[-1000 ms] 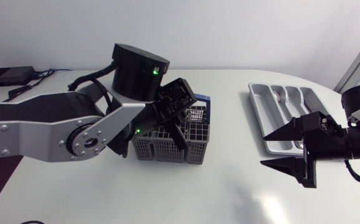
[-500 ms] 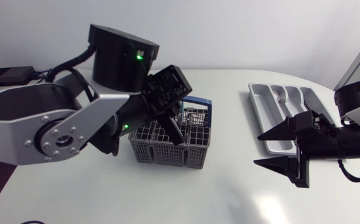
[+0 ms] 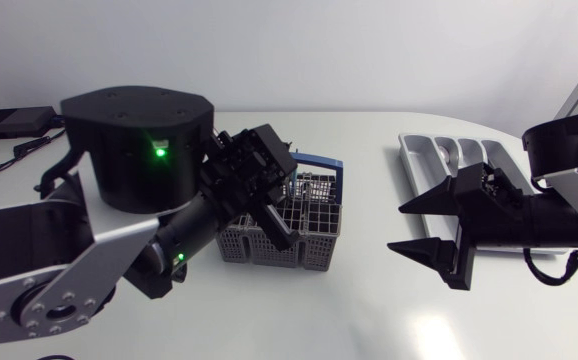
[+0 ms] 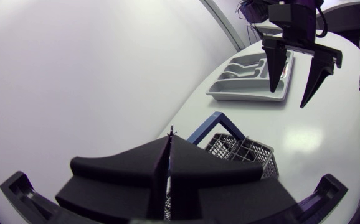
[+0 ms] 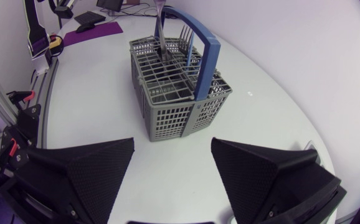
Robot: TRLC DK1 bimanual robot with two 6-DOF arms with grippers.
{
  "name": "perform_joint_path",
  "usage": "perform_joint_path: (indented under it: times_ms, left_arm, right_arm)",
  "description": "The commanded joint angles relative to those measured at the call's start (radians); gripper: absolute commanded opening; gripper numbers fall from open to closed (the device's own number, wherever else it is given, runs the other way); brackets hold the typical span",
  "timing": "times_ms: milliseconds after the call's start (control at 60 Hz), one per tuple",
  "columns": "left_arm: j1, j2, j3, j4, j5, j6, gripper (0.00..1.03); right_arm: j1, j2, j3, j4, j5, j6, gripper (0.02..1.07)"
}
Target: Unload the cutlery basket into the drawer organizer.
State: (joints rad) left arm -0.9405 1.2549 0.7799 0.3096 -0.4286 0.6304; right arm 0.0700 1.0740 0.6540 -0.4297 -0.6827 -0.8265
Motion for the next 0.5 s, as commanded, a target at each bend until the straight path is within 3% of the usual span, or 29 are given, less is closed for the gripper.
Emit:
perform_joint_path:
  times_ms: [0, 483]
  left_arm:
    - [-0.014, -0.043, -0.028, 0.057, -0.018, 0.022, 0.03]
    - [-0.066, -0.103, -0.130, 0.158, -0.088, 0.018, 0.03]
  right_arm:
    - [0.039, -0.005, -0.007, 0.022, 0.014, 0.078, 0.91]
    - [0.349, 0.078, -0.010, 0.261, 0.242, 0.400, 0.91]
